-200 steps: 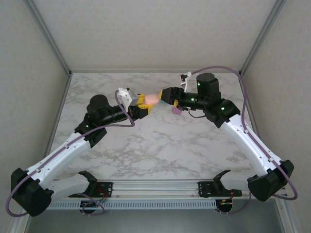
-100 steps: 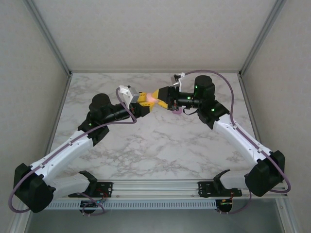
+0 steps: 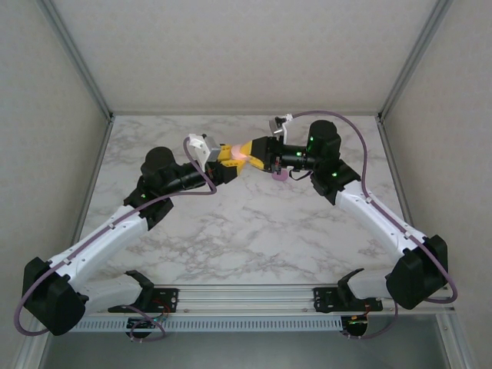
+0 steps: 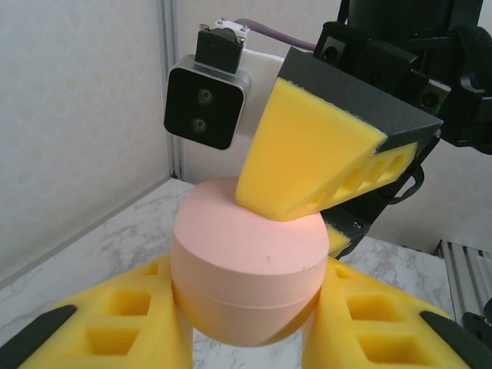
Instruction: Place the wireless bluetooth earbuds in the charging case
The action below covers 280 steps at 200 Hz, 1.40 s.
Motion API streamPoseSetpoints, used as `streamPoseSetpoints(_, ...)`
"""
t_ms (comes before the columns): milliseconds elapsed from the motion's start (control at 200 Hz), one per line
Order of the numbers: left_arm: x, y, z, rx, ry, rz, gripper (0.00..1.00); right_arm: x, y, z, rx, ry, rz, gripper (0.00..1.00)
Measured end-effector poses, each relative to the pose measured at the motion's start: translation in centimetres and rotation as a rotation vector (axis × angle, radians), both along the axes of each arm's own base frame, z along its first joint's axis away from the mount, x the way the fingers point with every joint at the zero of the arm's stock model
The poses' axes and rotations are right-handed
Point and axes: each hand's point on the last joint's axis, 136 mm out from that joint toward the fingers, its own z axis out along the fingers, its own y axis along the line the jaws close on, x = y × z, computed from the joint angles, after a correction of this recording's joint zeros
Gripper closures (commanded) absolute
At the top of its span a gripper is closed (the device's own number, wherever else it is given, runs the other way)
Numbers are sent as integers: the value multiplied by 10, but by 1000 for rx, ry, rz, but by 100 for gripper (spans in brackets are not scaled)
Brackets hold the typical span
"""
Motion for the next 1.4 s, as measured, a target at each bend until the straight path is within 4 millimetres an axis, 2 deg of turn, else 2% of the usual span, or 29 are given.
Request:
streamPoseSetpoints(270, 1, -1, -15, 60, 15, 1, 65, 3, -4, -12, -9, 15, -46, 76)
streamPoseSetpoints(596, 2, -3, -28, 113, 40, -1, 54, 5, -7, -23, -13, 35, -103, 79)
streamPoseSetpoints(971, 10, 3, -35, 143, 49, 57, 46, 23, -13, -41, -31, 76, -215, 79)
streamPoseSetpoints(1056, 11, 10, -29, 131, 35, 101, 43, 33, -19, -59, -84, 99, -288, 79)
streamPoseSetpoints(1161, 10, 24, -20, 103, 14, 169, 41, 43, -30, -96, -178, 143, -384, 79)
streamPoseSetpoints(1276, 11, 38, -11, 75, -3, 245, 37, 51, -40, -148, -277, 221, -450, 79)
streamPoseSetpoints(1401, 15, 49, -6, 46, -3, 316, 29, 58, -40, -216, -403, 326, -463, 79)
